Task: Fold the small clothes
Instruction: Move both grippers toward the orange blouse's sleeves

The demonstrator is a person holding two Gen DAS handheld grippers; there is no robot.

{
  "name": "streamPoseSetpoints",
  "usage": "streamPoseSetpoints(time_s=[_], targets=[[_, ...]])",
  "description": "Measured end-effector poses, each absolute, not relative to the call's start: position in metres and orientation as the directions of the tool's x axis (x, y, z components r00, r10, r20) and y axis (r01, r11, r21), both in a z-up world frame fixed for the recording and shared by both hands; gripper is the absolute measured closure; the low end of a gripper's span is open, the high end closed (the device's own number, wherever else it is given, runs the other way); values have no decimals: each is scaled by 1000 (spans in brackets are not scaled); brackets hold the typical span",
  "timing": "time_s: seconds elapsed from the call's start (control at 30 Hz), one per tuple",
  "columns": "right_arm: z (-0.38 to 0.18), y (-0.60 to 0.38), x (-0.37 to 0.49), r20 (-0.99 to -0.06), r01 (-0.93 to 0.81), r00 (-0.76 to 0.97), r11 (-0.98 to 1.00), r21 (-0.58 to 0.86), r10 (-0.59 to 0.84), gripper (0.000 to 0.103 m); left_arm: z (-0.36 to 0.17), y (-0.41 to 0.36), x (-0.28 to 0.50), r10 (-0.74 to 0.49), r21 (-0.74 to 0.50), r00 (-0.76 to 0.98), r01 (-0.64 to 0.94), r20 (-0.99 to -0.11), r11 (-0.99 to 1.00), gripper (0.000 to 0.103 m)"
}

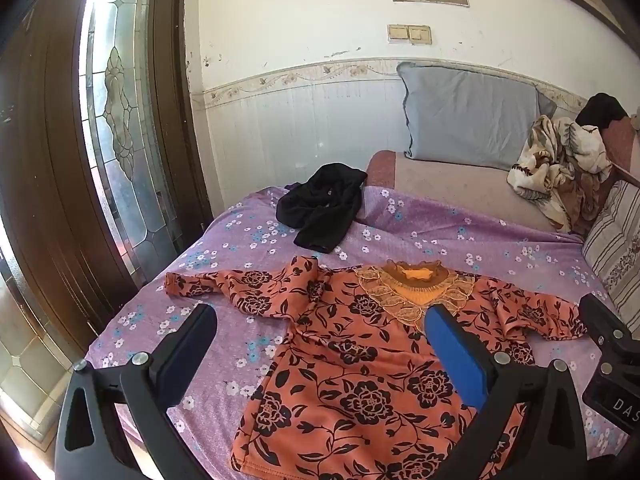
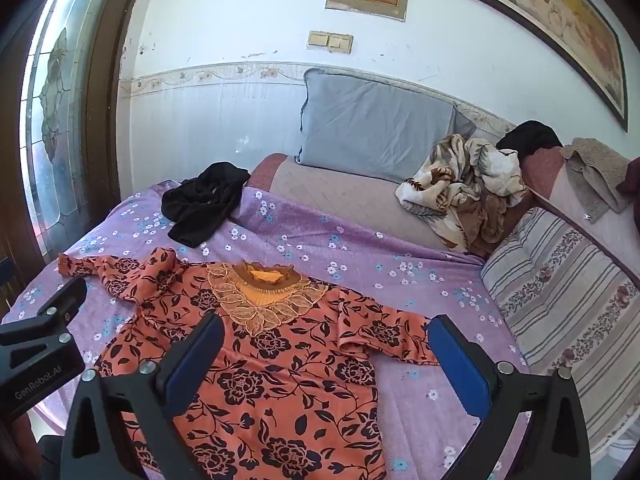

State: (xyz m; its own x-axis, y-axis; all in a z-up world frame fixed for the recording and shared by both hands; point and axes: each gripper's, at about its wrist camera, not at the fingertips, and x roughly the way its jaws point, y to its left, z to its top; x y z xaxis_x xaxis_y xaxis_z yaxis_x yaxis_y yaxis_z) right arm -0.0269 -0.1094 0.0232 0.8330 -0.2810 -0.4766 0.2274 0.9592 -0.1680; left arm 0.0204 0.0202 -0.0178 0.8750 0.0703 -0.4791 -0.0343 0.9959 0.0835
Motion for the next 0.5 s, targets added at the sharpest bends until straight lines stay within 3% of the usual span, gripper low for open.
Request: streamPoseSetpoints(time_s=[0.5], targets=[[-11,-146,7,-515,267,798,950,-161,-312,0,-40,-18,66,42,103,863,12,-504,995,0]])
